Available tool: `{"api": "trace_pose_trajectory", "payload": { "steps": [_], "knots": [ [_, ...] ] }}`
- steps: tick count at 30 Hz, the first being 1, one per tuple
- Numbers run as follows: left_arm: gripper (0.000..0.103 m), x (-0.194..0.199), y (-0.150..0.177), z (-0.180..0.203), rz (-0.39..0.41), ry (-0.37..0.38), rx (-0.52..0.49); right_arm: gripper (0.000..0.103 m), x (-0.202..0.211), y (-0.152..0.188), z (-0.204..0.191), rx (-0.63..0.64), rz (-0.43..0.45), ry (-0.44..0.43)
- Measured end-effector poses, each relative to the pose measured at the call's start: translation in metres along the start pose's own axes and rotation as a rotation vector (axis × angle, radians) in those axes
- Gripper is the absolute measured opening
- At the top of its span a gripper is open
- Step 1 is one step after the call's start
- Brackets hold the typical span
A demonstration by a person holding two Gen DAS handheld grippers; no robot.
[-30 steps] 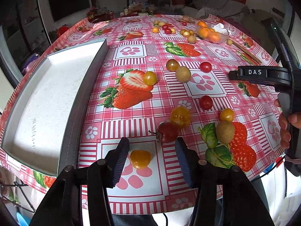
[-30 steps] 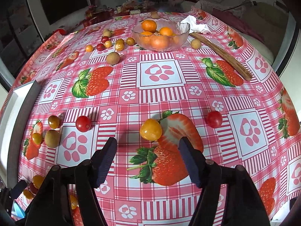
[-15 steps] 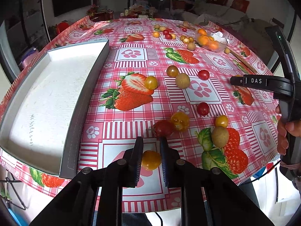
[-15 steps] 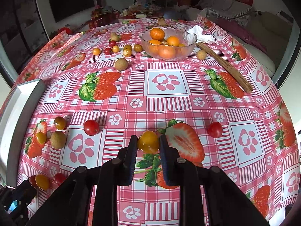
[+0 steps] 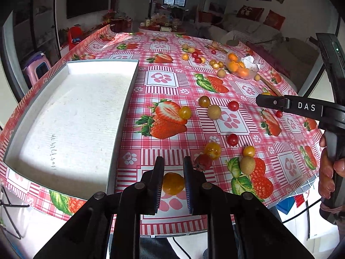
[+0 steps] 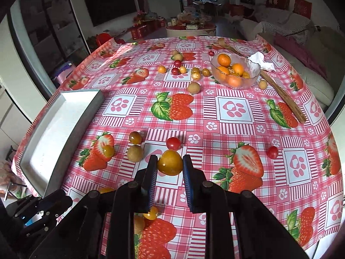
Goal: Organize fruits
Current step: 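Carry both tomatoes over the white tray and open both tools to drop them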
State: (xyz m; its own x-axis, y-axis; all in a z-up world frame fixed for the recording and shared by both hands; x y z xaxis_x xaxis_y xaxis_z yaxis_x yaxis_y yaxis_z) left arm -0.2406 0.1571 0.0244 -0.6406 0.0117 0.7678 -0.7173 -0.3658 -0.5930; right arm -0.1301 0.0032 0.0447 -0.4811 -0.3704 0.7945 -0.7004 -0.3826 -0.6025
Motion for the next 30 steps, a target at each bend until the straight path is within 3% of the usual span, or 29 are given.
{"api": "trace_pose_trajectory", "payload": {
  "steps": [5,11,17,23,30],
  "knots": [
    [0.02,0.016,-0.022,-0.033,0.058,-0.048,0.029,0.026,0.002,-0.015,-0.038,0.045,0.002,-0.08],
    [0.02,0.023,-0.047,-0.098,0.113,-0.162,0.112,0.026,-0.016,-0.033,-0.101,0.119,-0.019,-0.185],
    [0.02,0.008,-0.055,-0.15,0.09,-0.266,0.175,0.026,-0.048,-0.047,-0.165,0.19,-0.072,-0.273],
    [0.02,-0.01,-0.054,-0.167,0.05,-0.298,0.196,0.025,-0.08,-0.06,-0.215,0.262,-0.129,-0.309],
    [0.02,-0.021,-0.051,-0.165,0.023,-0.313,0.18,0.026,-0.112,-0.053,-0.237,0.305,-0.206,-0.289]
  ]
}}
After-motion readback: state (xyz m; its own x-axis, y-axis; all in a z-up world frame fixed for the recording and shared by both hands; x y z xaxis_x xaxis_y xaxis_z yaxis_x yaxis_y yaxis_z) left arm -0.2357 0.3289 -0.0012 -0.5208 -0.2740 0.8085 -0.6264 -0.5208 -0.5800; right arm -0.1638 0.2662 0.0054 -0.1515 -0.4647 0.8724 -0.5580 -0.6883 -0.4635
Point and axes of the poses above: each gripper's, at about its wrist camera, not at the fingertips, and x roughly against the way its jaws point, z to its right, y to its underside, the point moved 3 cm from there along -x, roughly the way its jaws point, and after that the axes turned 9 degrees about x, right-handed, at the moved point
